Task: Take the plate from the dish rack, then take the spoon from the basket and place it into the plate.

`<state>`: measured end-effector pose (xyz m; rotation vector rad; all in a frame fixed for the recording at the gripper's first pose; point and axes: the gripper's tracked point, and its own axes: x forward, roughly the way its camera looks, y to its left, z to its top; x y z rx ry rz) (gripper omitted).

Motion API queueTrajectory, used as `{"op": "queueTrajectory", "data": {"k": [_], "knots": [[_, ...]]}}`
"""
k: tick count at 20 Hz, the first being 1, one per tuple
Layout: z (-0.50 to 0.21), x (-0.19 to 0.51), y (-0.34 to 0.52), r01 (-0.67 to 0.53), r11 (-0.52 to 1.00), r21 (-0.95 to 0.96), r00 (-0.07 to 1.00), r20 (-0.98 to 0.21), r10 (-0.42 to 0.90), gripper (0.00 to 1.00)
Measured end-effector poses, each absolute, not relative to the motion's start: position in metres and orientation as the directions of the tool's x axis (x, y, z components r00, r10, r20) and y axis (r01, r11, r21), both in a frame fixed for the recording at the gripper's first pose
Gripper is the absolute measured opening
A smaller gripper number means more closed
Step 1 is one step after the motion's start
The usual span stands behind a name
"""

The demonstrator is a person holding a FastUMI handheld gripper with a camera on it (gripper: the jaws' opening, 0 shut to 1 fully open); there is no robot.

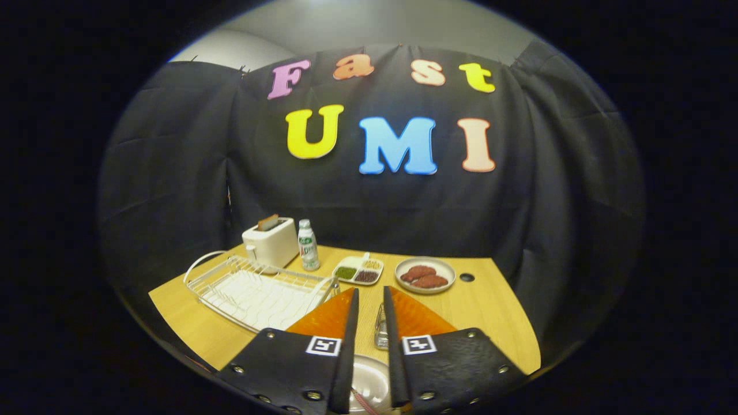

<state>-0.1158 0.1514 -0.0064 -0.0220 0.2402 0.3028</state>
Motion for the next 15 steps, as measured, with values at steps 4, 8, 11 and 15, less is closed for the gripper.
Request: {"op": "queueTrajectory", "data": {"k": [4,8,11,15], "knots": [[0.047,-0.111,0.118,-0.172,0.985,-0.007,0.982,-0.085,0.171,0.98],[0.051,-0.121,0.104,-0.127,0.992,-0.014,0.991,-0.05,0.126,0.98],[0.045,-0.121,0.086,-0.101,0.994,-0.034,0.993,-0.058,0.099,0.98],[0.035,-0.119,0.067,-0.1,0.994,-0.041,0.994,-0.049,0.098,0.98]]}}
